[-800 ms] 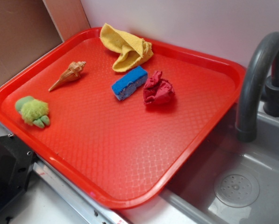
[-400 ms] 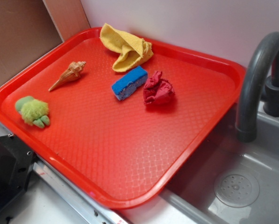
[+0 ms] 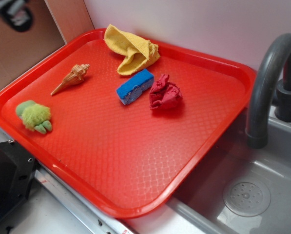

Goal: Grab the red paper.

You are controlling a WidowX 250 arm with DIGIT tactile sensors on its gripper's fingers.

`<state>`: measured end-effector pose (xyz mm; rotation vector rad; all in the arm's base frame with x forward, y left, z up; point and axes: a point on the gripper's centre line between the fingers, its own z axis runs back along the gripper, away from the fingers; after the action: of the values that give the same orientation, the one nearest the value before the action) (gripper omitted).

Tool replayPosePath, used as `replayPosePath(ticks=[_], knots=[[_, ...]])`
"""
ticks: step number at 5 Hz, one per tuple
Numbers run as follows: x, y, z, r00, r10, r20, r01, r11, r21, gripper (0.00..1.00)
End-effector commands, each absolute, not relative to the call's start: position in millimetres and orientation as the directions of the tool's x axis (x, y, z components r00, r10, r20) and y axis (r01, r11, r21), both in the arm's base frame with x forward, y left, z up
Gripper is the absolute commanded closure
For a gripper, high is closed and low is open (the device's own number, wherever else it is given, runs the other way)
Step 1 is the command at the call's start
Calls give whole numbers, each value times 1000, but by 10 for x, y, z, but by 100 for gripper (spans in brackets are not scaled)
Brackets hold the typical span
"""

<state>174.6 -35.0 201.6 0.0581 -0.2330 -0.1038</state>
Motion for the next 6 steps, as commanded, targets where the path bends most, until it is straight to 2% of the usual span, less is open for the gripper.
replayPosePath(ticks=[1,2,3,4,6], knots=[[2370,-730,1787,896,-290,336,285,956,64,0],[2625,-913,1543,877,-369,308,378,925,32,0],[2738,-1022,1319,865,-403,300,431,902,-29,0],[2852,-1127,1040,861,-445,245,468,883,-38,0],[2875,-1188,570,861,-494,125,502,863,-49,0]])
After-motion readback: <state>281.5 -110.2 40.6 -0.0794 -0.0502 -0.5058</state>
